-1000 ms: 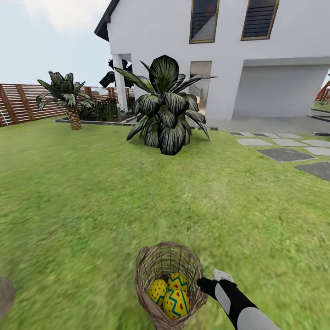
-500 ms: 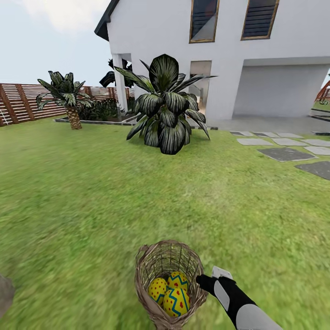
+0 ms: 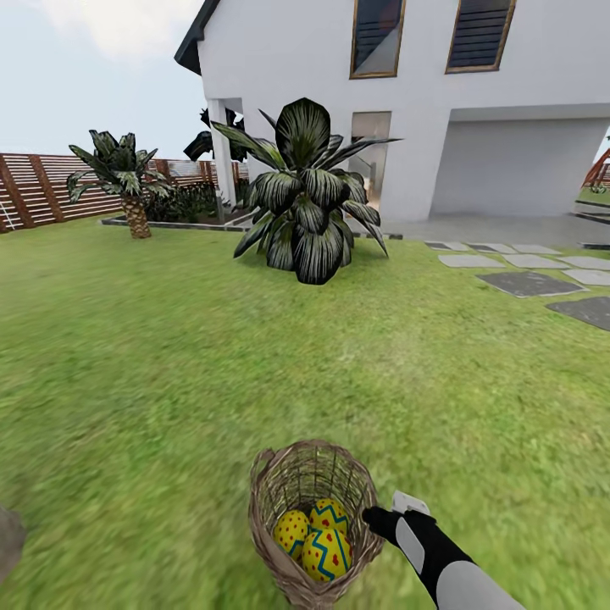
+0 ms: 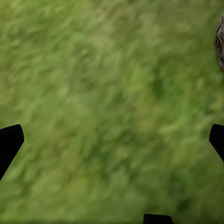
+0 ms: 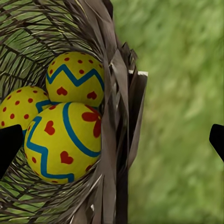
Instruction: Take the three Easter eggs out of the wicker basket on the lawn in the garden, then place them on the lawn next to a single tree (choose any tree) so that all three eggs are next to the same tree and none are left in the basket.
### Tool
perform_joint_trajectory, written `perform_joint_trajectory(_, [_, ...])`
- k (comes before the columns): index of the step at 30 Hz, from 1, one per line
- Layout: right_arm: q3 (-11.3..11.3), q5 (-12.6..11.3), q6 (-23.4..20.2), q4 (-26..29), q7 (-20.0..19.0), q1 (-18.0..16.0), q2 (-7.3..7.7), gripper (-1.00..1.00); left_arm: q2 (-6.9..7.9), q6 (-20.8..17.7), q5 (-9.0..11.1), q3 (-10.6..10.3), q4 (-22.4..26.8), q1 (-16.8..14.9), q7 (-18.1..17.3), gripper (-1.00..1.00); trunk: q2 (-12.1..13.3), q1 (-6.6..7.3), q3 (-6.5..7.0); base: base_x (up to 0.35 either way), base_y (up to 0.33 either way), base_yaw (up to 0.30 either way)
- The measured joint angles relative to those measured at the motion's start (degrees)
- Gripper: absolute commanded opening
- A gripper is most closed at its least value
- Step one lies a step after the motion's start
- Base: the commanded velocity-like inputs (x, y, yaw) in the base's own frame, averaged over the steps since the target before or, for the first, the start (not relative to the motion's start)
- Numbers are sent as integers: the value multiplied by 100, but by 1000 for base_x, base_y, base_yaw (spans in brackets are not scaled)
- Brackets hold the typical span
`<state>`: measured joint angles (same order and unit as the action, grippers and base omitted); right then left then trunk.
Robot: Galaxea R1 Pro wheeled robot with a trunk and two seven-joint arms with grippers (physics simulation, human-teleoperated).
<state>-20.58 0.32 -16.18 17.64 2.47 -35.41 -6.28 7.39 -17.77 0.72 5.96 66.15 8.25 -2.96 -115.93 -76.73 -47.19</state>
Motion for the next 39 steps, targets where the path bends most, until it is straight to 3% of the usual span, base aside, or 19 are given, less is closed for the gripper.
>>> perform_joint_trajectory(11, [0,7,0,-2,0,0,0,100,0,0,7,0,8,0,-6,100,-42,-23,-18,0,0,0])
perform_joint_trajectory(20, [0,7,0,-17,0,0,0,100,0,0,3,0,9,0,-4,100,-401,-220,-180,0,0,0])
perform_joint_trajectory(24, [0,8,0,-25,0,0,0,100,0,0,6,0,9,0,-2,100,-403,-220,-180,0,0,0])
perform_joint_trajectory(25, [0,8,0,-26,0,-1,0,-100,0,0,6,0,9,0,-1,100,-403,-220,-180,0,0,0])
perform_joint_trajectory(39, [-4,24,0,-26,2,-1,-6,-100,0,0,14,0,15,0,-6,100,-403,-220,-180,0,0,0])
